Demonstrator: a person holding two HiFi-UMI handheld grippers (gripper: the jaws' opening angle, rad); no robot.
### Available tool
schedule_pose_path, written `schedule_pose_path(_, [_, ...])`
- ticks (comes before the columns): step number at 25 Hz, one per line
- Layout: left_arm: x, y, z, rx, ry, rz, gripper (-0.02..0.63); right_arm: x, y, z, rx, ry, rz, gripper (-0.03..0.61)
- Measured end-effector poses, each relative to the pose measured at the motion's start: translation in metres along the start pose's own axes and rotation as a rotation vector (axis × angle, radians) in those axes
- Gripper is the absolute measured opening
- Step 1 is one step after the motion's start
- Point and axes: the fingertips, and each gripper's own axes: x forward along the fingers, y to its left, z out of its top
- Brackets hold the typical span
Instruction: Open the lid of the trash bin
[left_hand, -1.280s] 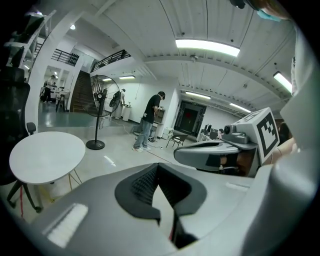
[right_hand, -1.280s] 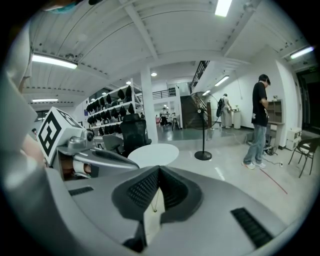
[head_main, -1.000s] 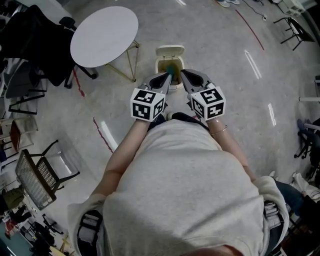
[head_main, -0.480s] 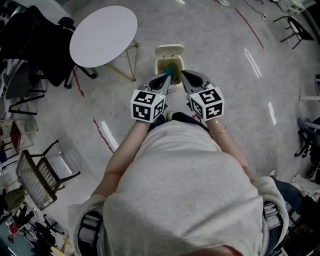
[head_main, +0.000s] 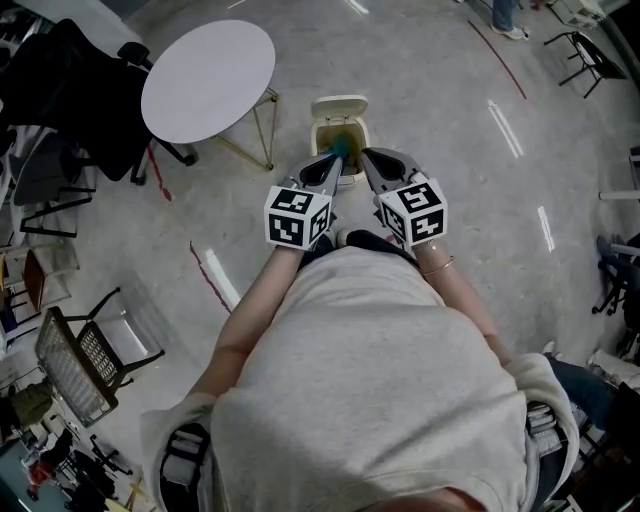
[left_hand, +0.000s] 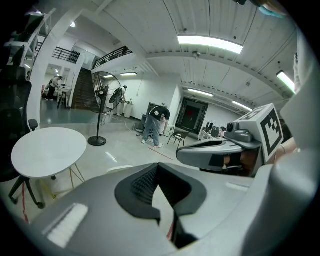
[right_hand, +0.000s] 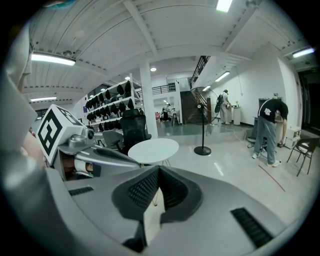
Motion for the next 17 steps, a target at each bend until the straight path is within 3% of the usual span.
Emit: schedule_pose_path(17, [0.0044,0.0057,-0.0038,-0.007,0.021,-0.004,0.008,0.0037,-0.0012,-0.0055,0.014,0.009,0.01,0.008])
